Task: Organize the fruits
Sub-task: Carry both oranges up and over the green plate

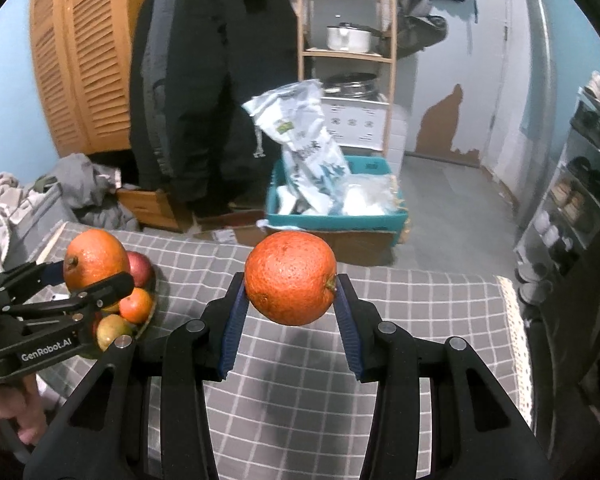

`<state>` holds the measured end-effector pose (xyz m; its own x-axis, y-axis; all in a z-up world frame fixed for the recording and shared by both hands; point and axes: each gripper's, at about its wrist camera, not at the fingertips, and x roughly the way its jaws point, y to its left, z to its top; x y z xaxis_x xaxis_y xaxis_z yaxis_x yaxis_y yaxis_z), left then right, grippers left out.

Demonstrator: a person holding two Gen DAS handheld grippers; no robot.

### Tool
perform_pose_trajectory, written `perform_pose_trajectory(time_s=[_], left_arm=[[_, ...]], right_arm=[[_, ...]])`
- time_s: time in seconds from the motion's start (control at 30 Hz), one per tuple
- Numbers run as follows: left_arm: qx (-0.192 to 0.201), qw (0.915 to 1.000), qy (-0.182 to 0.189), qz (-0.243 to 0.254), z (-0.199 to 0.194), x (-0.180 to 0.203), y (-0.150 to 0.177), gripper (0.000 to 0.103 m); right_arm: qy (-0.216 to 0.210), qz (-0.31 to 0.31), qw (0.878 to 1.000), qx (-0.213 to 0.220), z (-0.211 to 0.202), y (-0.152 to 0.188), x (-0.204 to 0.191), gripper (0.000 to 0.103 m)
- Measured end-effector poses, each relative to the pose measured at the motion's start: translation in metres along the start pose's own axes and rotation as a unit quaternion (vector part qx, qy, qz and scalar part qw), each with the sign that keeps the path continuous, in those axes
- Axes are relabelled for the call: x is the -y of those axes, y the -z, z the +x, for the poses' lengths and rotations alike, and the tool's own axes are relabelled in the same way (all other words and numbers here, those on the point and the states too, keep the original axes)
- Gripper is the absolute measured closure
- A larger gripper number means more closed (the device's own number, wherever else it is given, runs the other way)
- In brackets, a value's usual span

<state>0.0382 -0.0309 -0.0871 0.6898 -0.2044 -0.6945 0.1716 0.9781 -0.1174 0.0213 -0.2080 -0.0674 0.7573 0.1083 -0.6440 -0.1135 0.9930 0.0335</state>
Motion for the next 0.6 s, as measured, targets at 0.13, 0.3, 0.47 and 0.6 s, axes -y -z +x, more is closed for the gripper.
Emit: perform_pose_trajectory(time_s=[0.13, 0.3, 0.47, 0.6], left_arm=[[0.003, 0.9998, -0.012, -0.012, -0.003, -0.018, 0.001, 0.039], [0.004, 0.9992, -0.026, -0.031, -0.007, -0.042, 0.003, 0.039], [0.004, 0.9980, -0.039, -0.049, -0.007, -0.067, 0.006, 0.039], [0.002, 0.9966, -0.051, -0.064, -0.009, -0.088, 0.009, 0.039]], right_arm=[[-0.015, -0.012, 1.000, -0.004, 0.010, -0.007, -0.021, 0.060], [-0.035, -0.028, 0.999, -0.008, 0.022, -0.014, -0.049, 0.060], [-0.054, -0.044, 0.998, -0.011, 0.031, -0.021, -0.076, 0.060], [-0.068, -0.054, 0.996, -0.016, 0.039, -0.025, -0.095, 0.060]])
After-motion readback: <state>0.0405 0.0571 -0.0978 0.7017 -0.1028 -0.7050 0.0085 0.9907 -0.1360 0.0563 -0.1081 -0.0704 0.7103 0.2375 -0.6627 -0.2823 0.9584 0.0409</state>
